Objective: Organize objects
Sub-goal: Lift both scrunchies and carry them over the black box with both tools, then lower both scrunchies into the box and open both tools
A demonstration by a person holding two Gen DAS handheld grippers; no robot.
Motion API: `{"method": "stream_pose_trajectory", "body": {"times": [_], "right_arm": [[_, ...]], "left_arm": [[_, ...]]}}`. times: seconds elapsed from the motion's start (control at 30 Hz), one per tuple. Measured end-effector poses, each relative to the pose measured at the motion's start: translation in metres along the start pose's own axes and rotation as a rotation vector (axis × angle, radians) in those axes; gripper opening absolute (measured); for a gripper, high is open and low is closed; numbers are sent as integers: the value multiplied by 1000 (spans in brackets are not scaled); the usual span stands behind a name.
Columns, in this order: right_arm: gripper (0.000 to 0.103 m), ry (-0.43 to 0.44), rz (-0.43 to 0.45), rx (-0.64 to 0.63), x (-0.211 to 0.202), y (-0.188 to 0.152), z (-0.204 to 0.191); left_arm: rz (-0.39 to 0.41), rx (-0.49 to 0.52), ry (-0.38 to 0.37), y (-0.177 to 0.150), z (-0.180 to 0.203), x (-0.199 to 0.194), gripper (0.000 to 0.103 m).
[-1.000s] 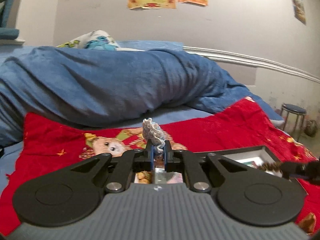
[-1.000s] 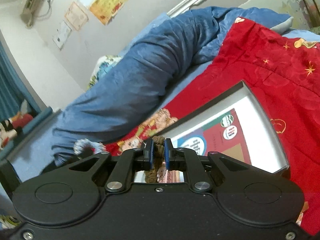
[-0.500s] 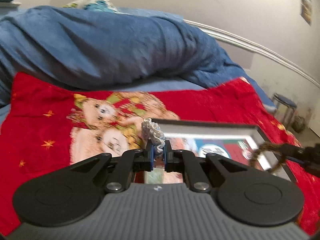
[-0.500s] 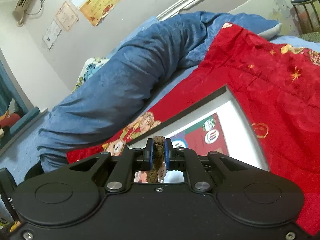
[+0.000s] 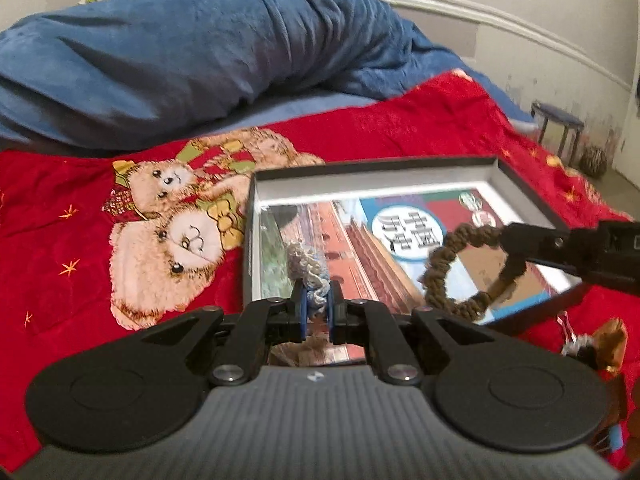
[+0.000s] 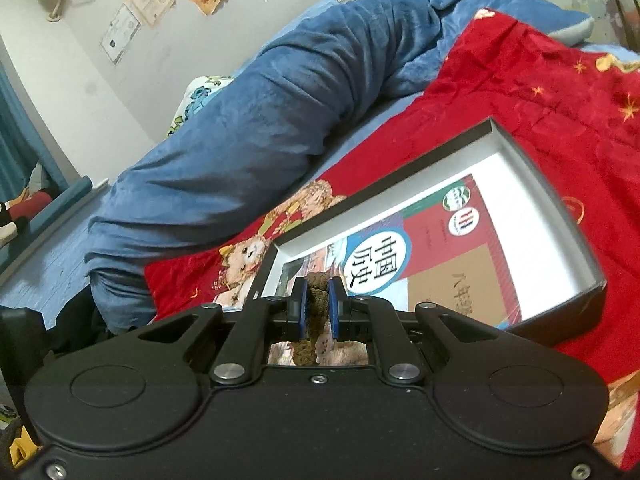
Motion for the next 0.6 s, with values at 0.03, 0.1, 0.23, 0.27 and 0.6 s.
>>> {"method": "stream_pose_trajectory", "body": {"times": [0.03,0.1,0.23,0.27,0.6], "right_arm": [[12,2,-7,2,1,-2,0],[12,7,-19,2,5,-3,-2],[12,6,-23,-4,7,-3,-3],[13,6,-24,-4,7,-3,-3],[14,3,-68,-7,14,-10,-3]], "left_arm": [[-8,5,0,-1,2,1,13],[-25,7,-3,-3,4,4,13],[-58,26,17,-9,7,8,13],[-61,36,25,-10,8,8,13],[-89,95,87,-16,10,10,14]]}}
Point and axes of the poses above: each gripper's, at about its wrist camera, not at the fingertips, and x roughly the way its jaws point, z to its right, y to its top, the point moved 5 cm from there along x, roughly the way its jaws point, and after that the axes turned 8 degrees about -x, right-handed, at the moved point
